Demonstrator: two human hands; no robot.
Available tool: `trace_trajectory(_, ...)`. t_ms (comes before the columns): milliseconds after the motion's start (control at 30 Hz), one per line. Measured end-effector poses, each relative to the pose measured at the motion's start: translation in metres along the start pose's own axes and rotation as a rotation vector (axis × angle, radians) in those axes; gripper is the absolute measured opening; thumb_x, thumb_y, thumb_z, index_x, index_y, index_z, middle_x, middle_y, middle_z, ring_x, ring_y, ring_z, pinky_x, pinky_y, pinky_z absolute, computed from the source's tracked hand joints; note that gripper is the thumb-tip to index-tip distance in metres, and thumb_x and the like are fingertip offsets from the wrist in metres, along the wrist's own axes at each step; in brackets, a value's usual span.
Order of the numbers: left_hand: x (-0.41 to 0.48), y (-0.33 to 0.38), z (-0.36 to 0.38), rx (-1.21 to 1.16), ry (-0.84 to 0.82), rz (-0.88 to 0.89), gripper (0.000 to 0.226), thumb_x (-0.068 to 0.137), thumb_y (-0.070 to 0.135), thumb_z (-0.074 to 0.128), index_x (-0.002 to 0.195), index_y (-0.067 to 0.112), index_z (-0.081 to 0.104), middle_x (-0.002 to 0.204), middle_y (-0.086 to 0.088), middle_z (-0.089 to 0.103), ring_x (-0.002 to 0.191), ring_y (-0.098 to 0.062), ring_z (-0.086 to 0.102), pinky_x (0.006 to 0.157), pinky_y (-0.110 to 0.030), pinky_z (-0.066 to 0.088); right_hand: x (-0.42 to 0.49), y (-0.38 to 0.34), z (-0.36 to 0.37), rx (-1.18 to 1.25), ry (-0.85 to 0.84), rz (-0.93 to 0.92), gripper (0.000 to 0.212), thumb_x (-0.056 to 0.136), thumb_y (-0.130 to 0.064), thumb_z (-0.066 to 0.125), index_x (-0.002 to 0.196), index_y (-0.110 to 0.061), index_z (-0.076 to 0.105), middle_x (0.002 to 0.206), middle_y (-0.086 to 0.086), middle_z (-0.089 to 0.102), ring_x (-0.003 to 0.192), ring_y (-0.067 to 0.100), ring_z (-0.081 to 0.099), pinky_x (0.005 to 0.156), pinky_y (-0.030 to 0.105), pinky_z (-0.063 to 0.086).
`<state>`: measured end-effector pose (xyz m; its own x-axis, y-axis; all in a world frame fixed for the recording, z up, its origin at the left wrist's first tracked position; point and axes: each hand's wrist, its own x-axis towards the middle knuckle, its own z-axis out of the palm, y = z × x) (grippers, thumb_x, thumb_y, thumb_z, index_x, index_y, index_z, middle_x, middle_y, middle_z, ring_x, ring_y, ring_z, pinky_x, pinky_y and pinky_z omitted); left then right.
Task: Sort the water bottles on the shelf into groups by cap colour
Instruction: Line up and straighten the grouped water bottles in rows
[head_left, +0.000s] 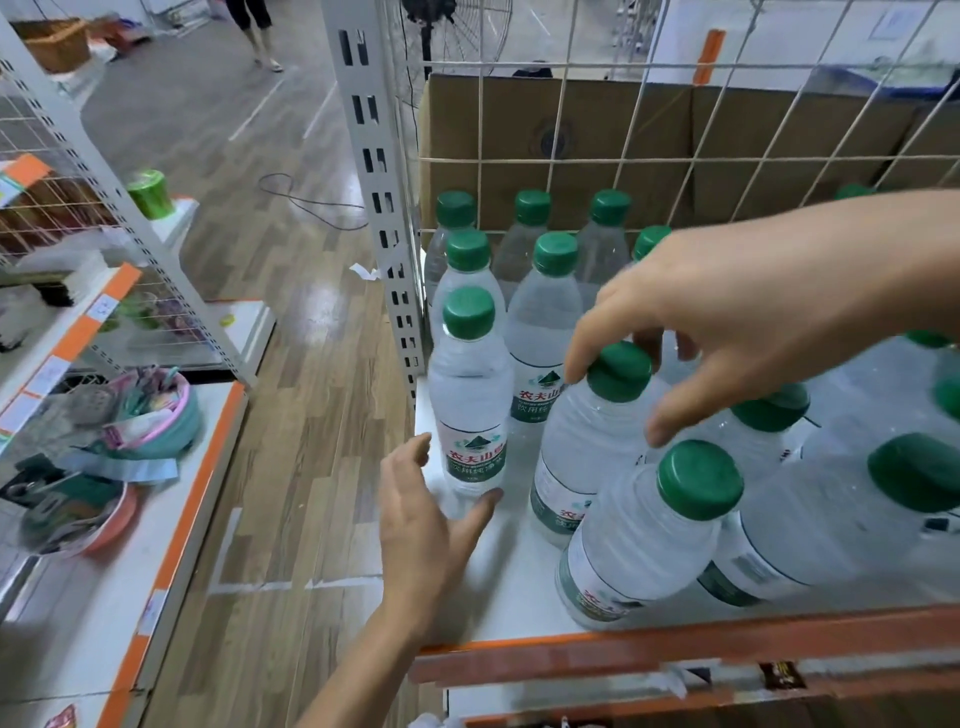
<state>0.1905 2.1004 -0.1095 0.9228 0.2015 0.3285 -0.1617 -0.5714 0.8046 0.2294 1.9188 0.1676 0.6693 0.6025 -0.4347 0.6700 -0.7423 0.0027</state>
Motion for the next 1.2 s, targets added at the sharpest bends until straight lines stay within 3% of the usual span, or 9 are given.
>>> trace_trajectory(100,0.004,0.002,0.003,-0.039,-0.074,-0.020,0.074,0.069,0.024,0.082,0.130,0.015,0.042,0.115,0.012,0.047,0.105,-0.007,0.049,0.087,-0.022,0.040,0.004,0.005,0.012,-0.017,0.164,-0.048,0.033,0.077,-0.050,0.063,0.108,-0.044,0.056,0.088,-0.017,0.060,0.073,-0.002,0.051,0.074,0.027,0.048)
trace_trajectory(233,0.007,0.000,0.004,-0.064,-0.064,0.000,0.065,0.072,0.013,0.078,0.128,0.015,0.045,0.112,0.009,0.054,0.104,-0.012,0.056,0.087,-0.031,0.049,0.010,0.014,0.016,-0.039,0.259,-0.039,0.026,0.083,-0.047,0.058,0.104,-0.032,0.061,0.081,-0.010,0.064,0.072,0.009,0.056,0.072,0.034,0.049)
trace_trajectory(433,0.009,0.001,0.003,-0.111,-0.075,0.002,0.064,0.073,0.014,0.079,0.126,0.021,0.045,0.111,0.025,0.050,0.105,-0.009,0.057,0.088,-0.020,0.049,0.023,0.022,0.015,-0.063,0.332,0.009,0.033,0.085,-0.050,0.053,0.100,-0.021,0.063,0.082,-0.002,0.065,0.076,0.019,0.059,0.072,0.040,0.050)
trace_trajectory(600,0.009,0.003,0.003,-0.119,-0.067,-0.011,0.064,0.071,0.013,0.079,0.125,0.019,0.046,0.109,0.015,0.054,0.103,-0.006,0.058,0.083,-0.003,0.042,0.031,0.026,0.011,-0.024,0.306,0.014,0.031,0.087,-0.044,0.055,0.108,-0.022,0.061,0.090,-0.007,0.061,0.079,0.015,0.054,0.078,0.036,0.048)
trace_trajectory(733,0.009,0.006,0.002,-0.125,-0.059,-0.022,0.064,0.071,0.013,0.080,0.121,0.031,0.044,0.108,0.025,0.053,0.102,0.006,0.055,0.080,-0.001,0.040,0.031,0.026,0.010,-0.008,0.274,-0.030,0.026,0.088,-0.036,0.058,0.113,-0.028,0.059,0.091,-0.014,0.053,0.078,0.008,0.049,0.076,0.027,0.042)
trace_trajectory(900,0.008,0.006,0.002,-0.118,-0.060,-0.030,0.065,0.070,0.012,0.080,0.120,0.032,0.043,0.107,0.028,0.052,0.100,0.018,0.051,0.079,0.001,0.038,0.032,0.027,0.015,0.000,0.318,-0.039,0.026,0.088,-0.034,0.059,0.113,-0.027,0.059,0.084,-0.017,0.046,0.075,0.005,0.045,0.074,0.023,0.037)
trace_trajectory(967,0.008,0.006,0.002,-0.118,-0.068,-0.030,0.065,0.071,0.012,0.080,0.120,0.031,0.043,0.107,0.027,0.052,0.100,0.015,0.053,0.080,0.000,0.039,0.031,0.025,0.015,0.007,0.317,-0.029,0.027,0.088,-0.034,0.059,0.114,-0.027,0.058,0.086,-0.015,0.048,0.080,0.010,0.048,0.076,0.026,0.040)
trace_trajectory(1067,0.005,0.006,0.003,-0.101,-0.059,-0.047,0.064,0.072,0.013,0.079,0.124,0.024,0.044,0.110,0.017,0.051,0.103,0.002,0.054,0.084,-0.010,0.042,0.025,0.022,0.014,0.036,0.345,0.009,0.035,0.089,-0.037,0.057,0.122,-0.030,0.052,0.105,-0.008,0.057,0.083,0.010,0.051,0.084,0.033,0.045)
trace_trajectory(1200,-0.009,0.021,0.000,0.019,0.123,-0.095,0.057,0.074,0.013,0.077,0.121,0.007,0.045,0.112,0.001,0.041,0.100,-0.017,0.050,0.083,-0.028,0.041,-0.006,0.015,0.013,0.060,0.489,0.017,0.040,0.088,-0.040,0.049,0.126,-0.029,0.050,0.107,-0.004,0.058,0.093,0.013,0.053,0.087,0.035,0.046)
